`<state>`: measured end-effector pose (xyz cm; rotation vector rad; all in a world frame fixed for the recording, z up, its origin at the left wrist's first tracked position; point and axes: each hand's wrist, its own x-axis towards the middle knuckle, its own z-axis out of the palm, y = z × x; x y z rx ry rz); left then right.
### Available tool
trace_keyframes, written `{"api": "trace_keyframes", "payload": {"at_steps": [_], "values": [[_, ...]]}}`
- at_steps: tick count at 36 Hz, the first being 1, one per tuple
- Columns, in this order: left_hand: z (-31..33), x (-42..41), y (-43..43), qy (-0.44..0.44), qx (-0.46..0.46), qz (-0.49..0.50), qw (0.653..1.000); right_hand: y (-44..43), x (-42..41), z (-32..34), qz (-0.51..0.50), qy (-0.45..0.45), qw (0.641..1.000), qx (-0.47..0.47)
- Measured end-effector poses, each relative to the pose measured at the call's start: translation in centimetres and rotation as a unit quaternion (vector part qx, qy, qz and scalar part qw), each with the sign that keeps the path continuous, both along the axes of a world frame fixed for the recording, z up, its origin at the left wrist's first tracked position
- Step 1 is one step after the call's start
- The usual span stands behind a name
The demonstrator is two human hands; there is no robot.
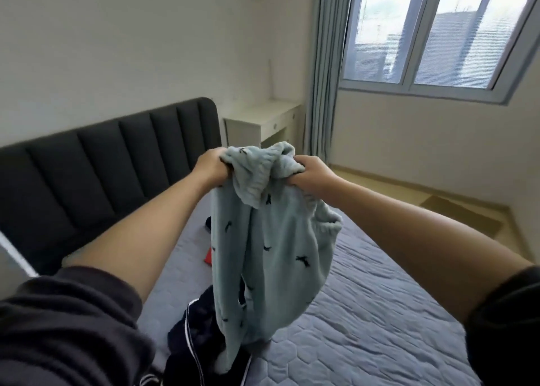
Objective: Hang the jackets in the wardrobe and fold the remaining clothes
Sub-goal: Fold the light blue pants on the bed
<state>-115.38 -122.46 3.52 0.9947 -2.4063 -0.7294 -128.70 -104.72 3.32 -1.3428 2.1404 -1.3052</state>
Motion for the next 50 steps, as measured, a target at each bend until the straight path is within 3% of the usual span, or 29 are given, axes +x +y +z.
{"api": "trace_keyframes", "payload": {"at_steps": [2, 6, 10, 13, 15, 17, 22, 25, 27, 28, 30, 33, 37, 41, 46, 50], "values": [[-0.1, 0.4, 1.7, 0.0, 0.002, -0.032, 0.999, 0.8, -0.1, 1.2, -0.017, 0.009, 1.0, -0.003], [0.9, 0.4, 4.9, -0.1, -0.042, -0.104, 0.989, 2.8, -0.9, 3.9, -0.042, 0.042, 0.998, 0.008], [2.7, -0.6, 8.4, 0.013, -0.077, -0.151, 0.985, 5.5, -1.6, 6.6, -0.077, 0.071, 0.994, 0.008], [4.7, -1.2, 12.1, 0.105, -0.245, -0.203, 0.942, 7.9, -2.3, 9.2, -0.115, 0.08, 0.99, -0.014], [6.1, -1.4, 14.4, 0.122, -0.393, -0.203, 0.888, 9.7, -2.7, 11.3, -0.133, 0.089, 0.987, -0.032], [7.4, -1.6, 16.4, 0.118, -0.477, -0.197, 0.848, 11.4, -3.1, 13.2, -0.152, 0.105, 0.982, -0.04], [9.9, -2.4, 19.6, -0.116, -0.421, -0.151, 0.887, 15.7, -4.6, 16.2, -0.195, 0.124, 0.972, -0.039], [10.3, -3.3, 21.4, -0.213, -0.308, -0.159, 0.913, 18.0, -5.3, 16.7, -0.214, 0.13, 0.967, -0.049], [10.3, -4.2, 23.2, -0.165, -0.241, -0.146, 0.945, 19.2, -5.6, 17.0, -0.226, 0.13, 0.964, -0.057], [10.4, -4.8, 23.7, -0.132, -0.252, -0.126, 0.95, 19.8, -5.7, 17.1, -0.232, 0.132, 0.962, -0.057], [11.0, -5.6, 24.2, -0.09, -0.314, -0.086, 0.941, 21.2, -6.1, 17.2, -0.241, 0.142, 0.958, -0.056], [12.9, -5.8, 23.0, -0.066, -0.313, -0.109, 0.941, 23.9, -6.5, 17.3, -0.209, 0.17, 0.962, -0.044], [16.0, -6.5, 21.7, -0.064, -0.309, -0.11, 0.942, 27.3, -6.7, 17.9, -0.108, 0.31, 0.945, 0.006], [18.3, -7.8, 21.7, -0.016, -0.381, -0.085, 0.921, 29.9, -7.0, 18.8, -0.085, 0.406, 0.902, 0.118], [21.7, -8.8, 20.9, 0.016, -0.404, -0.095, 0.91, 34.5, -7.9, 17.9, -0.2, 0.37, 0.837, 0.351], [22.7, -8.8, 18.9, 0.017, -0.392, -0.081, 0.916, 39.0, -8.4, 18.4, -0.261, 0.319, 0.817, 0.403]]}}
